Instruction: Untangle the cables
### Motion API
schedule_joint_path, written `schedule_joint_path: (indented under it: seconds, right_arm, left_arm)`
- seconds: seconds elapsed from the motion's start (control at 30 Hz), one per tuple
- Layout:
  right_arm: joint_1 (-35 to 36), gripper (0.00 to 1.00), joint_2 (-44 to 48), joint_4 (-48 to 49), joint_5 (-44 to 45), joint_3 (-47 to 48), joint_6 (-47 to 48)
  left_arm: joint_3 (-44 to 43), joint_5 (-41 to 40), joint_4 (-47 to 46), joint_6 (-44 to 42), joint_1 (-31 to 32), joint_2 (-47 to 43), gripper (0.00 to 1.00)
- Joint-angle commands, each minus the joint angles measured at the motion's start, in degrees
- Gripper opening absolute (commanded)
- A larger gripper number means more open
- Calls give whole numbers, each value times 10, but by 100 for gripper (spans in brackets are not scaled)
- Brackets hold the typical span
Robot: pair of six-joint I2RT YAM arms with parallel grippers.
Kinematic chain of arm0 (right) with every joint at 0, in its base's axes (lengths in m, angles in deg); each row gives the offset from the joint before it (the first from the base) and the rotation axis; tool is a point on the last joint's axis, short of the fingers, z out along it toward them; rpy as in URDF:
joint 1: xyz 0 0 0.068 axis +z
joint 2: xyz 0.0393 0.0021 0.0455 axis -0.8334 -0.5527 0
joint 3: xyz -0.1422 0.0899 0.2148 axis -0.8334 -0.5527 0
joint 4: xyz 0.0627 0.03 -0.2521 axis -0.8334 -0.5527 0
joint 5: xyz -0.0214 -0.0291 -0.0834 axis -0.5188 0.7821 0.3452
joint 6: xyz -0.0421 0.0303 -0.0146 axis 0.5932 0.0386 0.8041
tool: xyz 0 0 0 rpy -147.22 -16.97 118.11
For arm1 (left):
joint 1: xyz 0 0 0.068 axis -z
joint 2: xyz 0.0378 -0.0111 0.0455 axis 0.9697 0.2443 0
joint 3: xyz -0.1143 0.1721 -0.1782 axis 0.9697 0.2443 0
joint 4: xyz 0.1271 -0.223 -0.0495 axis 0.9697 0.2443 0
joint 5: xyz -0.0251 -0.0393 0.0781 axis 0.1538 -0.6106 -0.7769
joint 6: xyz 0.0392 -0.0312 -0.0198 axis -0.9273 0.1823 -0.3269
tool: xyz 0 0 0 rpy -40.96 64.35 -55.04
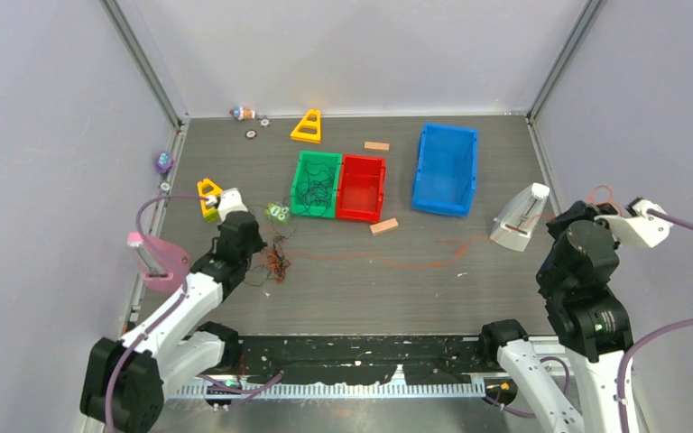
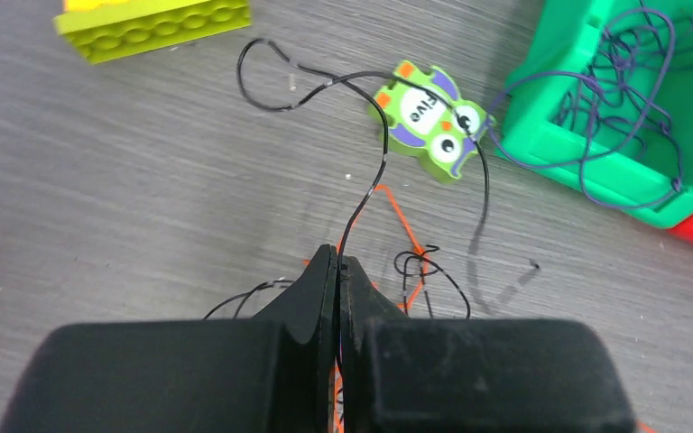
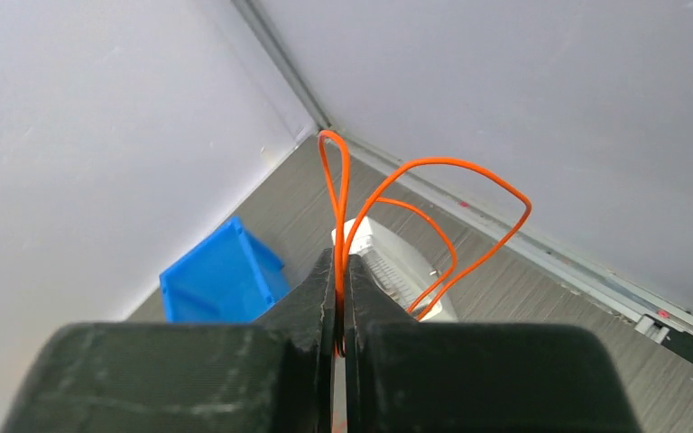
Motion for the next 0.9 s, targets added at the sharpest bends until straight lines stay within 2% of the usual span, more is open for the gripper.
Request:
schedule_joint_path:
  seconds: [0.0, 0.07, 0.2, 0.27, 0.33, 0.47, 0.6, 0.7, 0.8, 0.87]
  right_arm:
    - [-1, 5, 13, 23, 76, -11, -6]
    - [-1, 5, 0, 42, 0, -12, 17]
    - [-1, 5, -46, 49, -157, 9, 49]
    - [-1, 5, -57, 61, -232, 11, 58]
    - [-1, 5, -58, 74, -267, 11, 62]
    - [-1, 5, -70, 81, -313, 25, 69]
    - [-1, 5, -87, 69, -355, 47, 80]
    - [-2, 5, -93, 66, -389, 54, 87]
    - [-1, 5, -99, 64, -417, 62, 94]
    - [-1, 5, -101, 62, -439, 70, 102]
  left_arm:
    - [36, -70, -44, 69, -5, -57, 0]
    - [41, -24, -79, 46, -5, -56, 0]
    - [33, 220, -173, -46, -1, -27, 0]
    - [22, 278, -194, -69, 20, -6, 12]
    - [4, 295, -196, -98, 54, 15, 23]
    - [-56, 310, -172, -166, 143, 81, 71]
    - [-122, 327, -129, -222, 200, 157, 94]
    - [-156, 315, -115, -262, 235, 197, 99]
    - [-182, 300, -123, -318, 263, 228, 99]
    - [-198, 317, -132, -353, 276, 252, 97]
